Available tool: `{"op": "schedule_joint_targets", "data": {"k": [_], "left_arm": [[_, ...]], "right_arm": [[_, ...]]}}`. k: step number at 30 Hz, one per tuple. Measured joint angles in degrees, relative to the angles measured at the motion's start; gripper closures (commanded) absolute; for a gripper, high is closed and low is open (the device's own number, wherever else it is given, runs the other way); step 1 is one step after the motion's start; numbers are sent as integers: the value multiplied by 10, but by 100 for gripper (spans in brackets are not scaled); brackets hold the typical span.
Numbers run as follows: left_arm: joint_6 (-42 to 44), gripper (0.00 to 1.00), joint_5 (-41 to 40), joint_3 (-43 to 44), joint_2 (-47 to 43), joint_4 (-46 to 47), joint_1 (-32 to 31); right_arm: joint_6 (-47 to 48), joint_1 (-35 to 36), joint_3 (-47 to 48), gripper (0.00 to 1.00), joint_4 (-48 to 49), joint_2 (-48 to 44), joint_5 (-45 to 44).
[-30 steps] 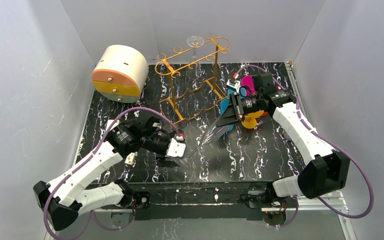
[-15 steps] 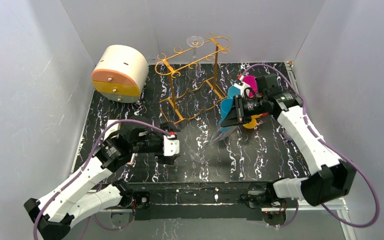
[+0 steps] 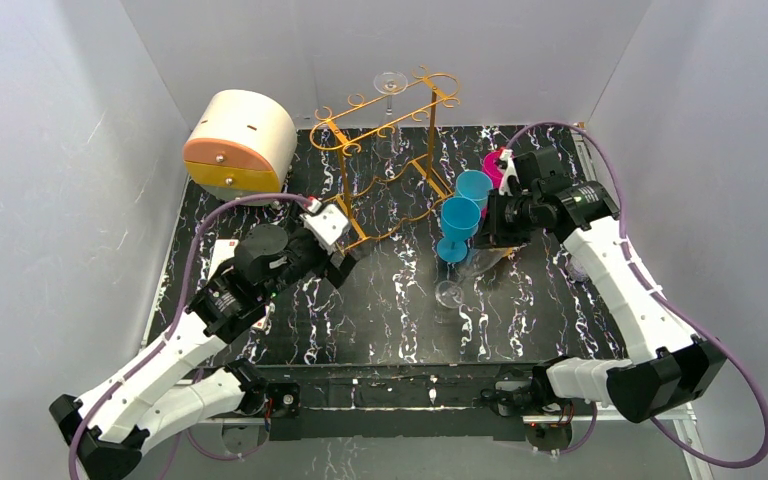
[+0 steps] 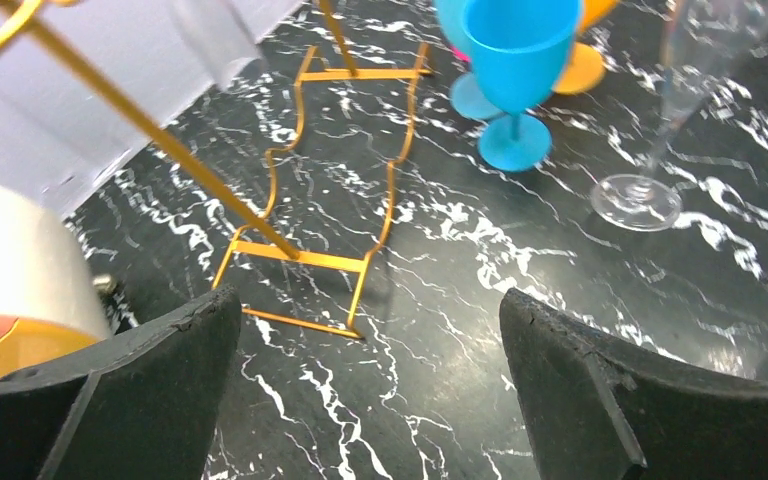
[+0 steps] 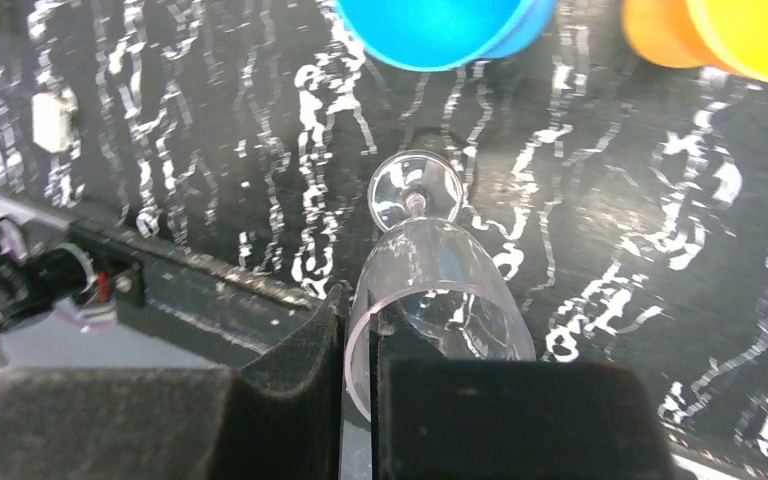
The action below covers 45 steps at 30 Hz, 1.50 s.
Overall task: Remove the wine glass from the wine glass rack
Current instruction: Place the wine glass at the center of the board.
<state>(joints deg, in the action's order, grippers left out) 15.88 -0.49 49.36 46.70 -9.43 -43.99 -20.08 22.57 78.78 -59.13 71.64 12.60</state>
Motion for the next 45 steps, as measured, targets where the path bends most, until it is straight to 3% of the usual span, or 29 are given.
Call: {"op": "schedule_joint_targets", "data": {"k": [7, 13, 19, 29, 45], "left_arm": [[-104, 2, -99, 69, 36, -22, 0], [-167, 2, -97, 148, 117, -71, 0], [-183, 2, -94, 137, 96, -84, 0], [-171, 2, -96, 128, 63, -88, 0], [-155, 2, -88, 119, 41, -90, 0]], "right_arm": [[-15, 0, 9, 99, -22, -9, -150], [-42, 0, -18, 99, 19, -59, -254], [-48, -8, -23, 99, 28, -39, -323], [-48, -42, -47, 99, 37, 1, -354], [-22, -116, -53, 99, 95, 34, -289]]}}
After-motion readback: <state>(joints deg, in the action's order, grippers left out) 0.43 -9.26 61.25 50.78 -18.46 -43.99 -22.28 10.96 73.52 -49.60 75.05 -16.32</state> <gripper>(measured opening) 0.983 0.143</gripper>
